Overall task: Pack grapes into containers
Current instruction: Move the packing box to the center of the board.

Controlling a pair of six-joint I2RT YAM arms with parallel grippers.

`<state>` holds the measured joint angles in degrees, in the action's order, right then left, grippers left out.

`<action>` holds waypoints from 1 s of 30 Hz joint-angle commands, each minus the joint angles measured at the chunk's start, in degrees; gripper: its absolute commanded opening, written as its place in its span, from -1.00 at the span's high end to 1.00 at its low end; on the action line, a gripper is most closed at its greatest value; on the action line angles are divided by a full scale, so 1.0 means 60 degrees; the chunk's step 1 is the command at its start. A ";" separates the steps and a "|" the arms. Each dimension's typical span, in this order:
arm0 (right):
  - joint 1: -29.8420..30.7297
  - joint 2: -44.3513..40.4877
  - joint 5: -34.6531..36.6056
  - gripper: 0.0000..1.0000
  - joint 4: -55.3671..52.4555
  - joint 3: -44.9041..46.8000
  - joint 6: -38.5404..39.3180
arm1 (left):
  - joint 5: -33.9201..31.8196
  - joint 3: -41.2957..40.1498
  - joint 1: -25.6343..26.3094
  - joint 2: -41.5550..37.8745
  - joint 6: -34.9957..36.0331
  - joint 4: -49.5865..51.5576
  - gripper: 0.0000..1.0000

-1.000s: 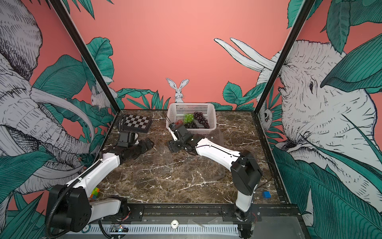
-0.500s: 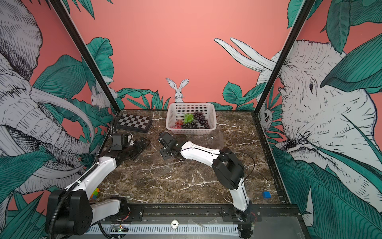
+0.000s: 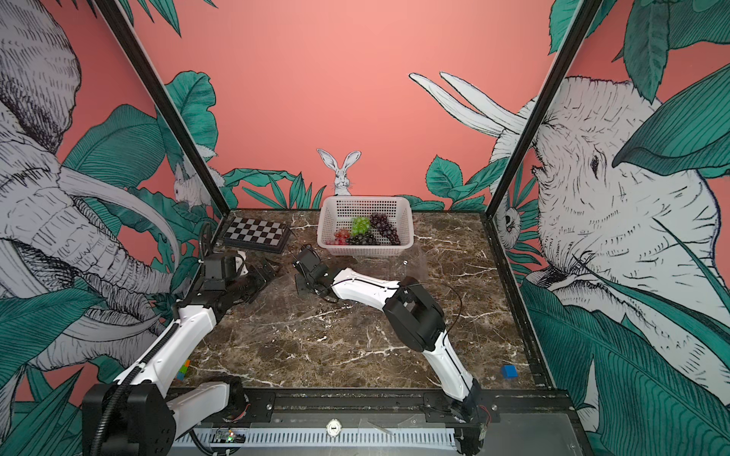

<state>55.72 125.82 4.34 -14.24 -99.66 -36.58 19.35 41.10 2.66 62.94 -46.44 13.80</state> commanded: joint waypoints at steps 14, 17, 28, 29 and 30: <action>-0.0123 0.3189 0.0590 0.85 0.0195 -0.4778 -0.3763 | -0.0156 0.0821 -0.0935 -0.0262 0.0213 0.0416 -0.99; -0.0096 0.4419 0.0270 0.73 -0.0827 -0.6877 -0.3942 | -0.0378 0.0891 -0.1010 -0.0264 0.0304 0.0675 -0.99; -0.0200 0.4321 0.0286 0.12 -0.0836 -0.7059 -0.2904 | -0.0078 0.0888 -0.1091 0.0047 0.0736 0.0567 -0.99; -0.0217 0.4125 0.0246 0.03 -0.0796 -0.6962 -0.2657 | 0.0047 0.0832 -0.1089 -0.0020 0.0718 0.0376 -0.99; -0.0231 0.3940 0.0210 -0.06 -0.0798 -0.6899 -0.2416 | 0.0170 0.0791 -0.1091 -0.0060 0.0709 0.0218 -0.99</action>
<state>54.74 154.58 5.56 -19.73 -141.64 -55.75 18.20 46.13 -3.60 63.68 -43.03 17.63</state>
